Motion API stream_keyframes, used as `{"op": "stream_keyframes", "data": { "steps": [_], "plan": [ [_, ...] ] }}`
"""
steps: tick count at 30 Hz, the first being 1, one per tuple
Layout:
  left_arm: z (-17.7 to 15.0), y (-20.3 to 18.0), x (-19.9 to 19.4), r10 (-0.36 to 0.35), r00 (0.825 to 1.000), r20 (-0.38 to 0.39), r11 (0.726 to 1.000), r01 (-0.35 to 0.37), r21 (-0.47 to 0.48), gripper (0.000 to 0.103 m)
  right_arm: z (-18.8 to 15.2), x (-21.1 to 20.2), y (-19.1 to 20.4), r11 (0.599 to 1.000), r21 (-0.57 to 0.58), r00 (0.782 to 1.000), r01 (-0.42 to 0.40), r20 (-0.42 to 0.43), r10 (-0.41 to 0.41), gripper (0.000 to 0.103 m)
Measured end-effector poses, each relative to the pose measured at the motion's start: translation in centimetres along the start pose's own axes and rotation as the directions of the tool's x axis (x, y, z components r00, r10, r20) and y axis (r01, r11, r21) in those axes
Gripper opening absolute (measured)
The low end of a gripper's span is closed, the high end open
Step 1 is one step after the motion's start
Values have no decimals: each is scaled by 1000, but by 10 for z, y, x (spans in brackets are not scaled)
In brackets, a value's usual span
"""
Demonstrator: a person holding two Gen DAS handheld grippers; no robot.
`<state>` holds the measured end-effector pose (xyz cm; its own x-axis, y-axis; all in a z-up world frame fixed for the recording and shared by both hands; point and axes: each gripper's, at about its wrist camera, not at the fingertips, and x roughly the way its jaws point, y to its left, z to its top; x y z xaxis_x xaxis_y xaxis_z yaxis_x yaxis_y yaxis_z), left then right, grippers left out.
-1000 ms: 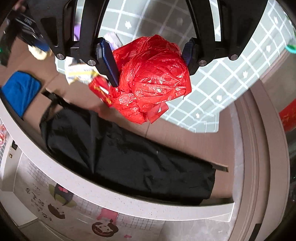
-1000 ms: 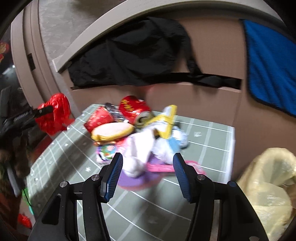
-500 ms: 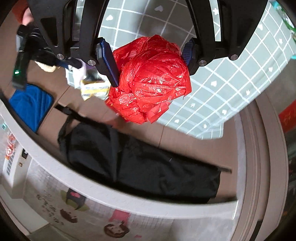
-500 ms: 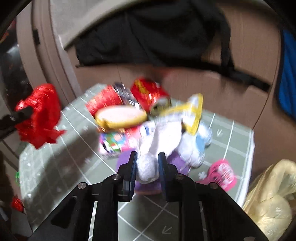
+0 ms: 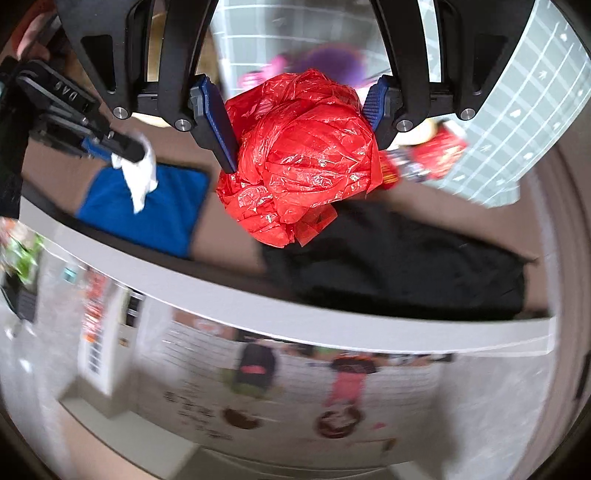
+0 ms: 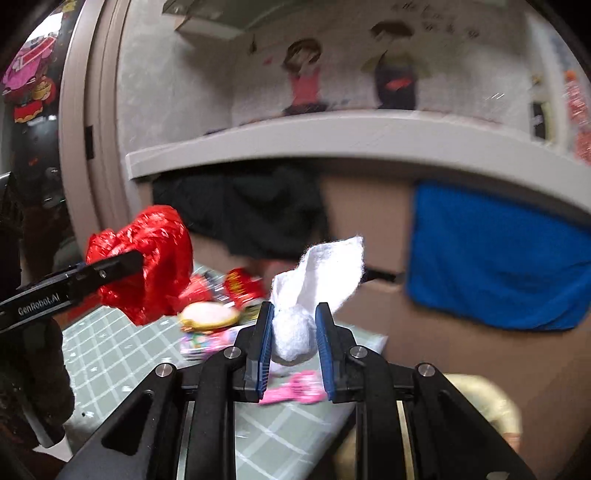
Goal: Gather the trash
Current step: 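Carry the red bag and white tissue over the yellow-lined bin and release both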
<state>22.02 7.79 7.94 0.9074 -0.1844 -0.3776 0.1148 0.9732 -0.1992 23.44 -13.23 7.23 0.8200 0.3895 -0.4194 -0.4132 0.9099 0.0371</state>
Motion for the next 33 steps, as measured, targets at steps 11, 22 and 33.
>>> {"op": "stream_keyframes", "data": {
  "steps": [11, 22, 33],
  "plan": [
    [-18, -111, 51, -125, 988, -88, 984, 135, 115, 61, -22, -72, -100, 974, 129, 981, 188, 13, -191, 21],
    [-40, -145, 81, -172, 966, -194, 974, 197, 114, 61, -62, -79, -140, 948, 227, 975, 222, -41, -219, 21],
    [-76, -161, 108, -202, 936, -287, 964, 241, 107, 61, -90, -66, -151, 936, 264, 972, 231, -96, -212, 21]
  ]
}}
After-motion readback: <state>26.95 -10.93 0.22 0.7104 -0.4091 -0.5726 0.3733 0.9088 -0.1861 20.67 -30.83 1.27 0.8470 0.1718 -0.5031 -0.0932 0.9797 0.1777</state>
